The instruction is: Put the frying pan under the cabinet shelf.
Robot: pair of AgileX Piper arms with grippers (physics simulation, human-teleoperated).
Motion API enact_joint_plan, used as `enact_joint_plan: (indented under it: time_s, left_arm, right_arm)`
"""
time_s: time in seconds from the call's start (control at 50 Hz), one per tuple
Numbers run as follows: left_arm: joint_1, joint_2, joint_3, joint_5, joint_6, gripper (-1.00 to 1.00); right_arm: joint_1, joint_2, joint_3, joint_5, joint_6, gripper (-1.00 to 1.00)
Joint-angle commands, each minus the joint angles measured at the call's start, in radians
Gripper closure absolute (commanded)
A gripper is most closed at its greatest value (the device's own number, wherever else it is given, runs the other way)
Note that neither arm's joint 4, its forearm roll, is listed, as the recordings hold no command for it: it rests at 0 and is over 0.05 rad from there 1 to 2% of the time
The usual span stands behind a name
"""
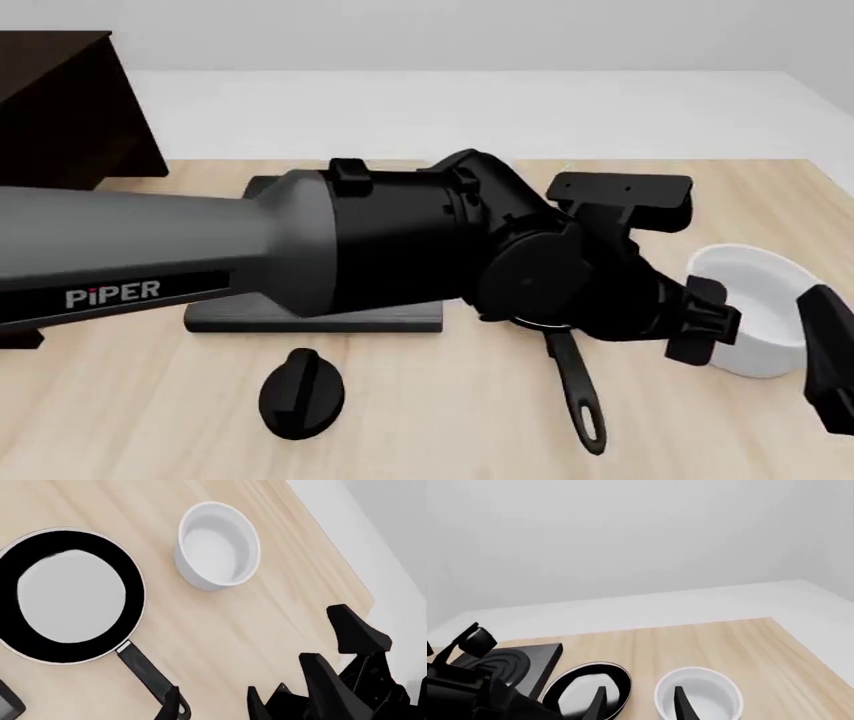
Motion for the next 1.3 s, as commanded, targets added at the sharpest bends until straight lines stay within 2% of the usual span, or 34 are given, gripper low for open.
enact_joint_plan:
  time_s: [0.02, 0.06, 0.08, 0.1, 0.16, 0.38, 0.68, 0.76, 0.84, 1.3]
  left_arm:
    - [0.031, 0.039, -0.002, -0.032, -0.05, -1.0]
    - [0.047, 0.044, 0.003, -0.042, -0.059, -1.0]
    - [0.044, 0.045, 0.016, -0.054, -0.092, -1.0]
    - [0.055, 0.045, 0.007, -0.05, -0.075, -1.0]
    - [0.065, 0.05, 0.009, -0.057, -0.092, -1.0]
    - [0.064, 0.053, 0.039, -0.091, -0.151, -1.0]
    - [0.057, 0.041, 0.114, -0.167, -0.272, -1.0]
    - [0.074, 0.049, 0.116, -0.171, -0.27, -1.0]
    - [0.093, 0.061, 0.131, -0.184, -0.298, -1.0]
    - [0.106, 0.067, 0.178, -0.225, -0.379, -1.0]
  right_arm:
    - [-0.005, 0.0, -0.001, -0.004, 0.007, -1.0]
    - [-0.005, 0.0, -0.002, -0.004, 0.007, -1.0]
    - [-0.005, 0.0, 0.0, -0.006, 0.008, -1.0]
    - [-0.005, 0.0, 0.001, -0.006, 0.008, -1.0]
    - [-0.004, 0.0, -0.002, -0.003, 0.009, -1.0]
    - [-0.005, 0.0, 0.001, -0.007, 0.009, -1.0]
    - [-0.009, 0.0, 0.001, -0.009, 0.008, -1.0]
    - [-0.009, 0.0, 0.0, -0.008, 0.009, -1.0]
    - [-0.008, 0.0, -0.001, -0.007, 0.009, -1.0]
    - [0.001, 0.0, 0.0, -0.002, 0.004, -1.0]
